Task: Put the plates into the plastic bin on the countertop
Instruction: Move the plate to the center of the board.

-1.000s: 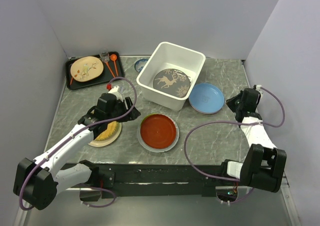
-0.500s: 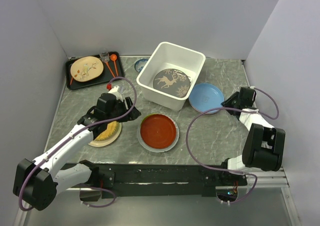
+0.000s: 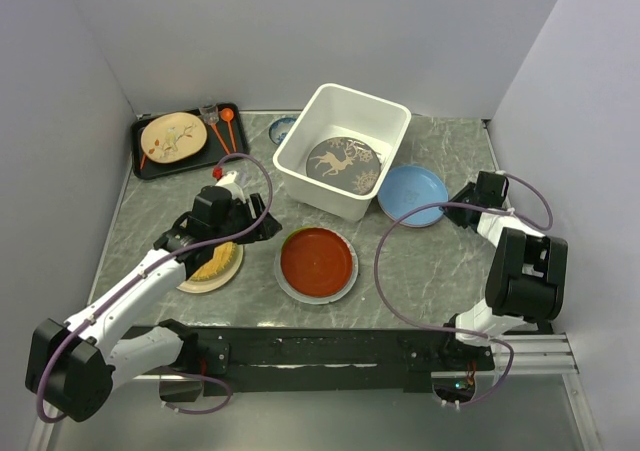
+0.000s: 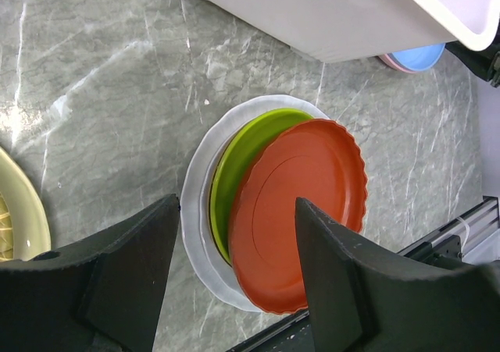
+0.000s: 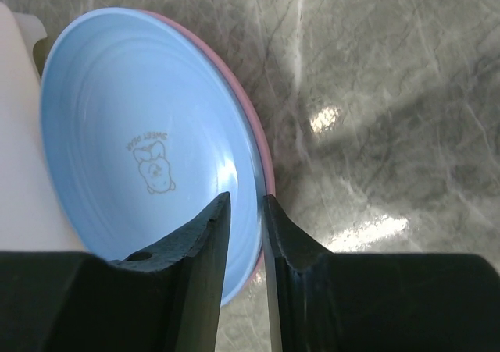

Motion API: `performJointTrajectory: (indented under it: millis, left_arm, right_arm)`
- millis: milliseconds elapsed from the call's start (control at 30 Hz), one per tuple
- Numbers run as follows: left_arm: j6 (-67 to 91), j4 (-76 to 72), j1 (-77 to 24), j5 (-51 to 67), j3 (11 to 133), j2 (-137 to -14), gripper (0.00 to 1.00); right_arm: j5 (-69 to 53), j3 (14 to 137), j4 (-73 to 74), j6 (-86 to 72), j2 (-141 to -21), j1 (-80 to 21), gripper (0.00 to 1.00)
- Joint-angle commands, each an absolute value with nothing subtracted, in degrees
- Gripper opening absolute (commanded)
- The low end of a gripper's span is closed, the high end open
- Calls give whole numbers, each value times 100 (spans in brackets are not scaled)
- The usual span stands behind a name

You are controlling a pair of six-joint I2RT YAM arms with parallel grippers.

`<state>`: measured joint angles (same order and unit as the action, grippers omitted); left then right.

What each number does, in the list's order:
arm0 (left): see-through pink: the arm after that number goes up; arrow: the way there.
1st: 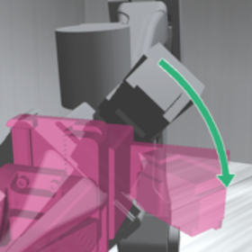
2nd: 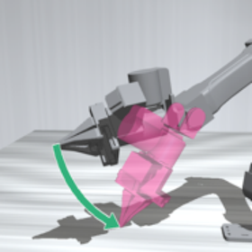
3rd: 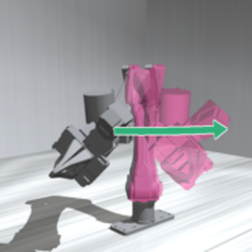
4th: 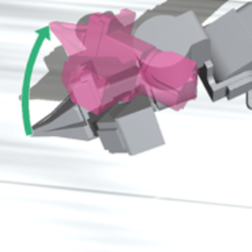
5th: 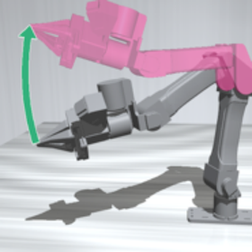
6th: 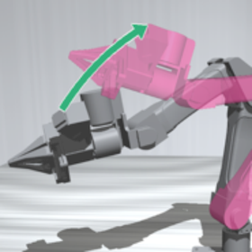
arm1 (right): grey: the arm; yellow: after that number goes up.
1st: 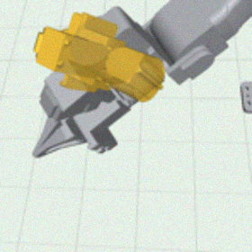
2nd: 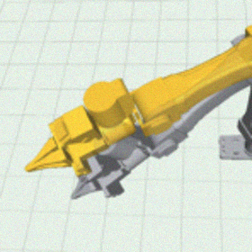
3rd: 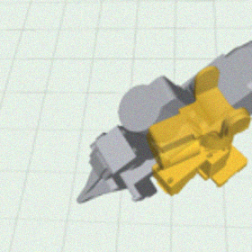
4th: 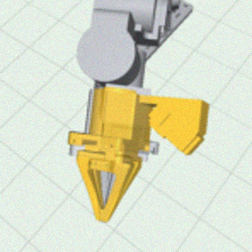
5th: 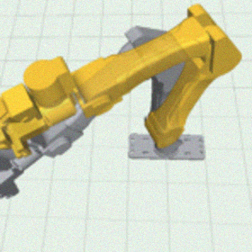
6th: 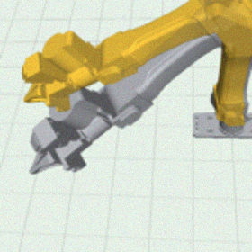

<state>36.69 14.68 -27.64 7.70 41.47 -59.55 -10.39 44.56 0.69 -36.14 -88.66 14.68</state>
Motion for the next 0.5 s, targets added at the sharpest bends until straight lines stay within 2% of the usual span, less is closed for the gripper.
performJointTrajectory:
  millis: [0, 233, 367, 467]
  left_arm:
    - [3674, 1406, -2786, 800, 4280, -5775, 66]
    - [3683, 1433, -2786, 765, 4280, -5757, 66]
    - [3709, 1415, -2786, 765, 4236, -5704, 66]
    - [3718, 1415, -2786, 765, 4210, -5687, 66]
  right_arm:
    - [-1169, 4772, -158, -3639, -9096, 1477, 30]
    - [-1309, 4851, -193, -3551, -9369, 1441, 24]
    - [-1371, 4886, -194, -3481, -9474, 1389, 6]
    - [-1371, 4904, -158, -3445, -9545, 1354, 0]
